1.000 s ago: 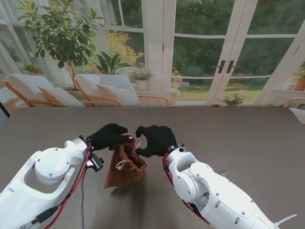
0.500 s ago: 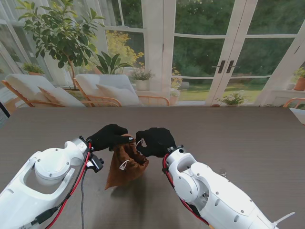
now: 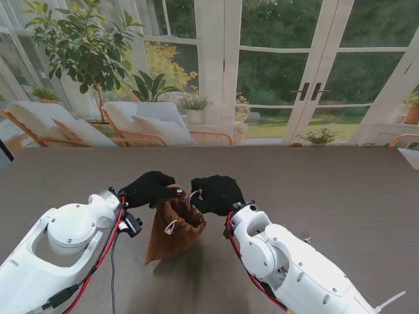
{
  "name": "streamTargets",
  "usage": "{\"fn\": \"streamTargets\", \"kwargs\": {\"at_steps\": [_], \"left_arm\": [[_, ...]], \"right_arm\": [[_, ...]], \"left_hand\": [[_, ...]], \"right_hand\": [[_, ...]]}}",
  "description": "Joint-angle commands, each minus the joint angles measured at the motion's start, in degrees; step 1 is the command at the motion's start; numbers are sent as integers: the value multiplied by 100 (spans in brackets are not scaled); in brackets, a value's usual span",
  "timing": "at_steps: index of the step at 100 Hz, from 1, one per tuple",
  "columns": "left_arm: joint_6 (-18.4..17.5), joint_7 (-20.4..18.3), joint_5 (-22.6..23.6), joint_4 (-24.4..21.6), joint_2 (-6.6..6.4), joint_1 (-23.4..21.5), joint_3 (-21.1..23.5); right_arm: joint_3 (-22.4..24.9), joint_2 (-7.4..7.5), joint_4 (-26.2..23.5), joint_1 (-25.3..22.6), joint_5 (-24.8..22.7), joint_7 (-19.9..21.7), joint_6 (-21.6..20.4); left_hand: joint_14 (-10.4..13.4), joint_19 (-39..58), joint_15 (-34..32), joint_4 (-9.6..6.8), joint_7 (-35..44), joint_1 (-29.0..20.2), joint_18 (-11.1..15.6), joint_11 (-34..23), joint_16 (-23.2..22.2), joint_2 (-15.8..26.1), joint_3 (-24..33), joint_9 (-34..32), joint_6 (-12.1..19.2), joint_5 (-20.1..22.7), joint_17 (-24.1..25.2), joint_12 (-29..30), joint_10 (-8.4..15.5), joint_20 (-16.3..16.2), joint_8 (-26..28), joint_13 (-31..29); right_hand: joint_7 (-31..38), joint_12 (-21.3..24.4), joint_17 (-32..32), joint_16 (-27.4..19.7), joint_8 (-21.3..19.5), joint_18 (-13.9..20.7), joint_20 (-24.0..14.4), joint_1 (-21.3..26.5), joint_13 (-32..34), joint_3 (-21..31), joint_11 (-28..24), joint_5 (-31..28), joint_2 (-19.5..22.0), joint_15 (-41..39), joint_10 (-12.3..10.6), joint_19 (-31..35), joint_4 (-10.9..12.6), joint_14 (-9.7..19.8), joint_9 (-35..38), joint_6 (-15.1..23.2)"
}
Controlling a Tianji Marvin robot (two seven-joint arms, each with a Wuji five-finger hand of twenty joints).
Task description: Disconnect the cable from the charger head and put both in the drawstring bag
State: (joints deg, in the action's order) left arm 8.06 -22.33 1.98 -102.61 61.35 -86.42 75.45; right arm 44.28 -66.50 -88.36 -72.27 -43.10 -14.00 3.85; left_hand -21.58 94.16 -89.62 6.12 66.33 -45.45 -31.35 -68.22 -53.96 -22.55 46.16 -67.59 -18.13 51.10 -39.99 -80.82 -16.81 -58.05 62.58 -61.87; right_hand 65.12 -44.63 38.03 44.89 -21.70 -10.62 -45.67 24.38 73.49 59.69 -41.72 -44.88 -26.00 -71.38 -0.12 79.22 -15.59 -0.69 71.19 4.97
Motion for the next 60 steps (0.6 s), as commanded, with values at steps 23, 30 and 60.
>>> {"fn": "streamTargets", "kwargs": {"at_steps": [23, 30, 60], "left_arm": [[19, -108, -9, -57, 11, -20, 20], [32, -103, -9, -61, 13, -25, 19], [15, -101, -17, -52, 14, -27, 27]], "right_arm": [[-120, -255, 338, -118, 146, -686, 112], [-138, -299, 423, -121, 183, -833, 118], [-229, -457, 719, -84, 285, -1313, 275]], "left_hand": [[98, 71, -382, -93, 119, -328, 152, 29, -58, 201, -14, 105, -277, 90, 118, -92, 97, -150, 18, 7], [96, 69, -380, -94, 118, -336, 148, 33, -58, 196, -13, 107, -278, 87, 119, -91, 94, -151, 18, 8], [80, 65, -367, -85, 107, -348, 144, 44, -58, 195, -30, 109, -274, 68, 120, -87, 84, -157, 8, 14]], "right_hand": [[565, 17, 1615, 289, -186, -226, 116, 192, 212, 491, -155, -151, 111, -877, 30, 512, -223, 375, 889, -938], [647, 21, 1742, 334, -212, -238, 127, 179, 214, 537, -150, -158, 103, -1003, 36, 563, -199, 423, 1011, -1051], [894, -27, 2127, 441, -267, -208, 196, 212, 219, 548, -205, 27, 94, -1289, 23, 699, -236, 670, 1150, -1153]]}}
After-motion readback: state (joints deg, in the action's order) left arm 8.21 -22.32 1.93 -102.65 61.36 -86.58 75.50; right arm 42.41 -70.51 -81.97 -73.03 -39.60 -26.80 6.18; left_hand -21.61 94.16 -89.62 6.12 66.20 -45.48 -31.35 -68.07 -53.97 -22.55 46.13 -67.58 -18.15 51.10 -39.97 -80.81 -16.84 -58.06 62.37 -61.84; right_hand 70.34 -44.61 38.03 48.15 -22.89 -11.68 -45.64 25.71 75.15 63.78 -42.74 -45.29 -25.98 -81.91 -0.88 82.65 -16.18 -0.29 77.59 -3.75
